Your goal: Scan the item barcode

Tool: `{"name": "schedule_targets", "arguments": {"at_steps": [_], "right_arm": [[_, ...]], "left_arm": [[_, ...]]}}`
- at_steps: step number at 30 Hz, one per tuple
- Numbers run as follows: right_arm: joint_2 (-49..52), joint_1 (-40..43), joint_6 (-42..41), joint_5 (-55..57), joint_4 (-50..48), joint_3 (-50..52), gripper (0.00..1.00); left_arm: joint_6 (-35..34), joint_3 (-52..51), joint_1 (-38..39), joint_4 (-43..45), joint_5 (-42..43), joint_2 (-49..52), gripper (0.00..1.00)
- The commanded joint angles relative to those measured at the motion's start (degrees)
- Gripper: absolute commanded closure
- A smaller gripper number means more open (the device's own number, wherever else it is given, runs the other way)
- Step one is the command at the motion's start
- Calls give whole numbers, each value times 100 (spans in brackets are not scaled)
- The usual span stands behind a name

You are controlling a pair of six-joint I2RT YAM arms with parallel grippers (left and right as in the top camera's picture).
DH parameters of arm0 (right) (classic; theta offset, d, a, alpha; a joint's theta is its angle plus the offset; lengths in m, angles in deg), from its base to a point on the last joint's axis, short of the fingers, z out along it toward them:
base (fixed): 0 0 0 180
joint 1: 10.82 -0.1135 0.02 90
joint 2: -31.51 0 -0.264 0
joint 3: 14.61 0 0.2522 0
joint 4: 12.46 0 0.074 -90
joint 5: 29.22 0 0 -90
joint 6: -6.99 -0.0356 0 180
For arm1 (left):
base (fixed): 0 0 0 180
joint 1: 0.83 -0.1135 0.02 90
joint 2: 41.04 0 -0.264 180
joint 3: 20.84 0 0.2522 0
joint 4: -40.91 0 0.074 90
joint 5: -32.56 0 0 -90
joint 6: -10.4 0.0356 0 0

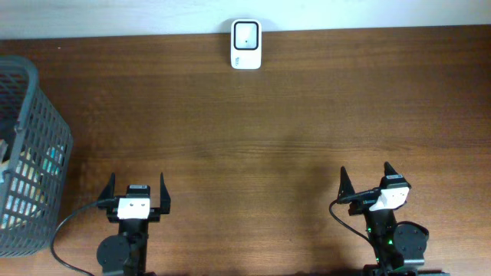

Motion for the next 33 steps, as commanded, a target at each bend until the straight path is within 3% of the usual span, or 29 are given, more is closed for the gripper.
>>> {"name": "schedule_targets", "arguments": {"at_steps": [1, 6, 10, 13, 17, 20, 22, 25, 26, 28, 30, 31, 33], "right_arm": [[-7, 33, -42, -46, 13, 42, 1], [-7, 33, -42, -46, 13, 42, 1], [-7, 33, -42, -44, 13, 42, 1], [-7, 33, -42, -44, 13, 42, 1], [-7, 33, -42, -44, 13, 42, 1], [-7, 33, -42, -46, 13, 42, 1], [-7, 33, -42, -46, 13, 42, 1], [-7, 33, -42, -46, 13, 42, 1], [-7, 33, -42, -46, 13, 42, 1], [-7, 33, -42, -44, 13, 42, 1], [-7, 33, -42, -46, 13, 42, 1], [-7, 33, -42, -44, 13, 42, 2], [-7, 33, -42, -46, 13, 42, 1]], "left_arm": [[66, -31, 22, 31, 645, -17, 1], [-46, 396, 22, 9, 1283, 260, 1], [-42, 2068, 22, -315, 1565, 2295, 1], [-39, 3720, 22, -1182, 1707, 3987, 1], [-42, 6332, 24, -3342, 1722, 6048, 1], [-44, 8564, 24, -5099, 2660, 7337, 1], [-44, 9143, 22, -5259, 3541, 7595, 1], [-39, 9184, 22, -5139, 3624, 7602, 1], [-46, 9184, 22, -5080, 3397, 7604, 1], [-1703, 9248, 22, -4966, 791, 7602, 1], [-2328, 9438, -46, -4946, -997, 7602, 1], [-2496, 9613, -149, -4898, -1582, 7602, 1], [-2577, 10017, -505, -4715, -1971, 7604, 1]]}}
